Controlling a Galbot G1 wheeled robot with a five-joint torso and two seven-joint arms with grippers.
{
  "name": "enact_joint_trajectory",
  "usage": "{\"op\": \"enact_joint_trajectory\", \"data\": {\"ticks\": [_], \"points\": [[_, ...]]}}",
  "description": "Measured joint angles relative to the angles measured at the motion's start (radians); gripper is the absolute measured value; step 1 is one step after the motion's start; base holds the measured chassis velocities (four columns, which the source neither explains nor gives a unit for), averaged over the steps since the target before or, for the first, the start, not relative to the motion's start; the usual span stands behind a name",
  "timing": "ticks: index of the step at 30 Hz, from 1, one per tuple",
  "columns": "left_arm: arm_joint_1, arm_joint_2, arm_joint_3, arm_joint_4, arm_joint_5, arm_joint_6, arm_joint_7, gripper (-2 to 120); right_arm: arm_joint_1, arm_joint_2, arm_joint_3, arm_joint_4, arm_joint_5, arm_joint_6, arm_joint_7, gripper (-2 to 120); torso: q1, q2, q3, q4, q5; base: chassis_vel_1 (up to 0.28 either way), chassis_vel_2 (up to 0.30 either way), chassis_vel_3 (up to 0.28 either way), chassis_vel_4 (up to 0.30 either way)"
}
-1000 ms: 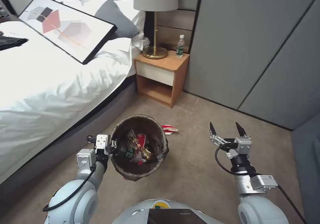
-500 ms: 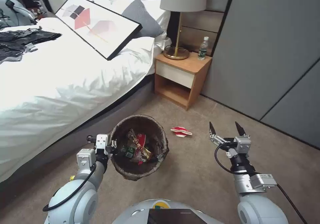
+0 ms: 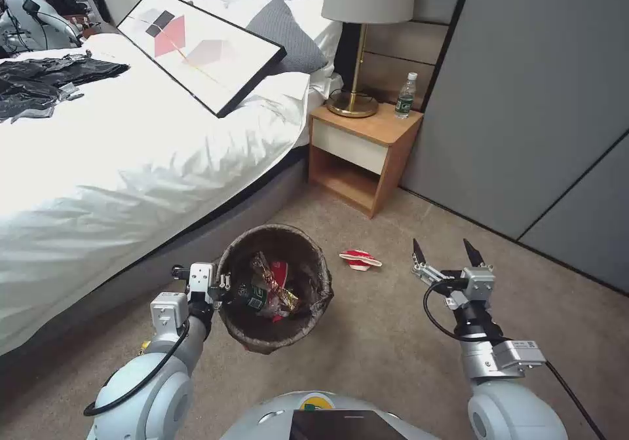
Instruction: Pick up the trash bin, then pick up the garbage from the floor and place it into the trash bin.
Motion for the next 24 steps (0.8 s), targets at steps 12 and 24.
{"op": "enact_joint_trajectory", "data": {"ticks": [12,24], "points": [[0.001,-0.008,-0.003,0.000,0.001,-0.001,-0.014,2,-0.007,0.004,0.011,0.002,0.006,-0.003,0.000,100,0.000,0.000,0.000,0.0001,0.0000,0.000,0.000,0.000,0.000],[0.004,-0.008,-0.004,0.000,0.004,-0.003,-0.014,2,-0.015,0.007,0.017,0.005,0.001,-0.002,-0.010,100,0.000,0.000,0.000,0.0001,0.0000,0.000,0.000,0.000,0.000]]}}
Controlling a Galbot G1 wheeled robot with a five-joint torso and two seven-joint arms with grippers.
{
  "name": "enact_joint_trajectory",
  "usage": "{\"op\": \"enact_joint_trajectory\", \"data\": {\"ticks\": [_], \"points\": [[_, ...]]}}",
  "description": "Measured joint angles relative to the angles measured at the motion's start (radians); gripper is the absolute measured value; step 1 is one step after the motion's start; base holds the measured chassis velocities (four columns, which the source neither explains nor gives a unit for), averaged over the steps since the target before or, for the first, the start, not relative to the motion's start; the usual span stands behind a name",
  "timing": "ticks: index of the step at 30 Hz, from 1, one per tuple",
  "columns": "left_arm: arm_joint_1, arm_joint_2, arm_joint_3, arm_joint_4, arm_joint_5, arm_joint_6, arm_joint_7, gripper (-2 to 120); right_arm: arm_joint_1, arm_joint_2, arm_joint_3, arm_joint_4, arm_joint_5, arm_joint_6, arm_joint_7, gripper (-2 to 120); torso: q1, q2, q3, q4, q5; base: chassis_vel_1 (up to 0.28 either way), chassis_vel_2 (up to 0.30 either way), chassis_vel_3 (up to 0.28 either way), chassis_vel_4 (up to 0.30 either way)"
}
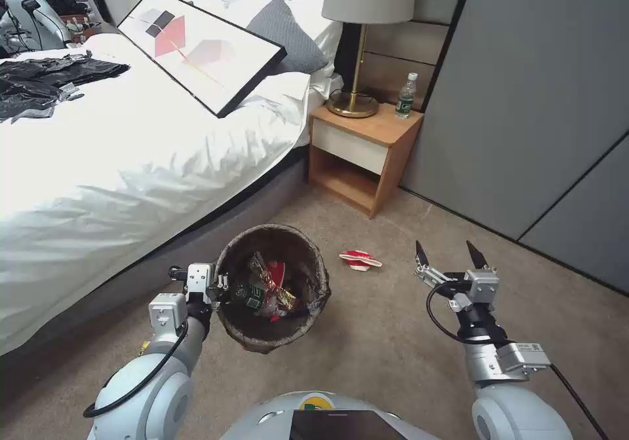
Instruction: Pick up the trash bin, then pick up the garbage from the floor and place it into the trash bin.
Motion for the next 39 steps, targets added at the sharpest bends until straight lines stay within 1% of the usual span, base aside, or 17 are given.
{"op": "enact_joint_trajectory", "data": {"ticks": [39], "points": [[-0.004,0.006,-0.004,0.000,-0.004,-0.001,0.002,2,-0.001,0.006,-0.015,-0.009,-0.008,0.005,-0.001,100,0.000,0.000,0.000,0.0000,0.0000,-0.012,0.015,0.013,-0.014]]}}
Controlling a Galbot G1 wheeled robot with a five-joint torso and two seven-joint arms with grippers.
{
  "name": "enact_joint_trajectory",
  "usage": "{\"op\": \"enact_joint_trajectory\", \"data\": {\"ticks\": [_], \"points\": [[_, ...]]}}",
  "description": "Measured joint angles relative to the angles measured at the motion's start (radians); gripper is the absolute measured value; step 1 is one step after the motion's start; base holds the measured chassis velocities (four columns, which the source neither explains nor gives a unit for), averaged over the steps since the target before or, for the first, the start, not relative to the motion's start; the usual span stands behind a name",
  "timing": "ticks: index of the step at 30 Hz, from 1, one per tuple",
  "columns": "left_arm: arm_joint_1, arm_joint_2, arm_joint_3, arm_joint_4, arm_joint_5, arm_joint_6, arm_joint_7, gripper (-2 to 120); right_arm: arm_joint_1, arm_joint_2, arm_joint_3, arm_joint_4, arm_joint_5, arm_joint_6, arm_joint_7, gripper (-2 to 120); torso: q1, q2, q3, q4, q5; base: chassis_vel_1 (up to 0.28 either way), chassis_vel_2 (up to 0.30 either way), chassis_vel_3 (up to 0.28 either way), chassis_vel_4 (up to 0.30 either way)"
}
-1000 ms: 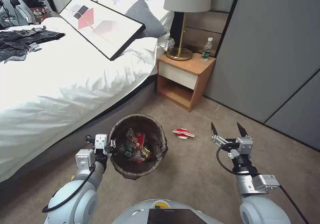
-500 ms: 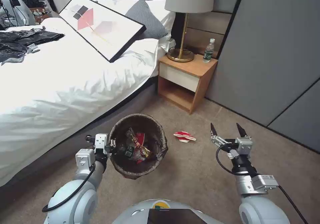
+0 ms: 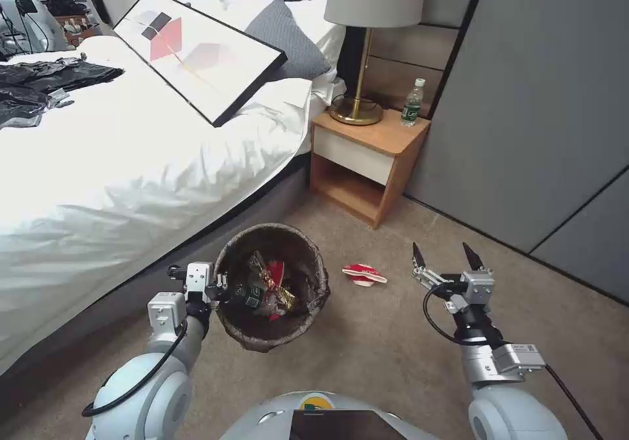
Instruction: Pick up the trash bin, then pick up the garbage from the floor and place it into the trash bin.
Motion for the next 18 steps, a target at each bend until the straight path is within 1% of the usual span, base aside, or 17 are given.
{"op": "enact_joint_trajectory", "data": {"ticks": [6,10,12,13,16,17,18], "points": [[0.001,0.001,-0.003,0.000,-0.001,0.000,0.000,2,0.003,-0.003,-0.003,-0.007,0.001,-0.003,0.000,100,0.000,0.000,0.000,0.0000,0.0000,0.000,0.000,0.000,0.000],[0.002,0.001,-0.004,0.000,-0.002,0.000,0.000,2,0.013,-0.017,-0.005,-0.015,0.009,-0.020,-0.001,100,0.000,0.000,0.000,-0.0001,0.0000,0.000,0.000,0.000,0.000],[0.005,0.000,-0.004,0.000,-0.002,0.000,0.000,2,0.030,-0.040,-0.006,-0.018,0.036,-0.063,-0.001,100,0.000,0.000,0.000,-0.0002,0.0000,0.000,0.000,0.000,0.000],[0.005,0.000,-0.004,0.000,-0.002,0.000,0.000,2,0.030,-0.040,-0.006,-0.018,0.036,-0.063,-0.001,100,0.000,0.000,0.000,-0.0002,0.0000,0.000,0.000,0.000,0.000],[0.008,-0.001,-0.005,0.000,-0.001,0.000,-0.001,2,0.072,-0.099,-0.009,-0.038,0.083,-0.145,-0.002,100,0.000,0.000,0.000,0.0000,0.0000,0.000,0.000,0.000,0.000],[0.008,-0.001,-0.005,0.000,-0.001,0.000,-0.001,2,0.072,-0.099,-0.009,-0.038,0.083,-0.145,-0.002,100,0.000,0.000,0.000,0.0000,0.0000,0.000,0.000,0.000,0.000],[0.009,-0.002,-0.005,0.000,-0.001,0.000,-0.001,2,0.096,-0.130,-0.016,-0.053,0.105,-0.179,-0.004,100,0.000,0.000,0.000,0.0000,0.0001,0.000,0.000,0.000,0.000]]}}
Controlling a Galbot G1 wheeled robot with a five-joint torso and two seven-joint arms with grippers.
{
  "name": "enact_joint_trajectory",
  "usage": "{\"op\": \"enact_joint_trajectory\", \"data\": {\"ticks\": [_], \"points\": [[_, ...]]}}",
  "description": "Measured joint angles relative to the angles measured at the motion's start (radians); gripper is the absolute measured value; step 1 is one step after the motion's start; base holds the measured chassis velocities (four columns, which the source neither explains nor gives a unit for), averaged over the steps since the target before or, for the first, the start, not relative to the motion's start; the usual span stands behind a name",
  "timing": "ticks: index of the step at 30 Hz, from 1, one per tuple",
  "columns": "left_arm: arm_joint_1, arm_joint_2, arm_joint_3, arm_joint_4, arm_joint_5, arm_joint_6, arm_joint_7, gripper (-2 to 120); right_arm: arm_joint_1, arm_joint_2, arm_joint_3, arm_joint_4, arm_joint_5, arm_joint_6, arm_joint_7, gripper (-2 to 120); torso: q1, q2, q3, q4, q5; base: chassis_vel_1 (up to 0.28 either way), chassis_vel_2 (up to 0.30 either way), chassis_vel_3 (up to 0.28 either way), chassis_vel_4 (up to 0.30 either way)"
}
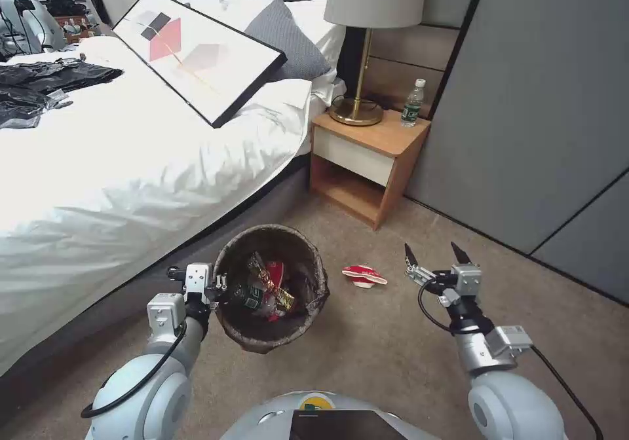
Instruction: Pick up the trash bin, then pick up the garbage from the floor and place it into the trash bin.
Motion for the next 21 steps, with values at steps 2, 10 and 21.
{"op": "enact_joint_trajectory", "data": {"ticks": [2,10,21], "points": [[0.002,-0.002,-0.001,0.000,0.000,0.000,0.000,2,0.040,-0.051,-0.017,-0.025,0.039,-0.055,-0.002,100,0.000,0.000,0.000,-0.0001,0.0002,0.000,0.000,0.000,0.000],[0.006,-0.002,-0.009,0.000,0.000,0.000,-0.001,2,0.175,-0.195,-0.082,-0.137,0.114,-0.171,-0.020,100,0.000,0.000,0.000,0.0000,0.0001,0.000,0.000,0.000,0.000],[0.022,-0.003,-0.008,0.000,0.001,0.001,-0.001,2,0.352,-0.326,-0.228,-0.360,0.152,-0.258,-0.100,100,0.000,0.000,0.000,0.0000,0.0002,0.000,0.000,0.000,0.000]]}}
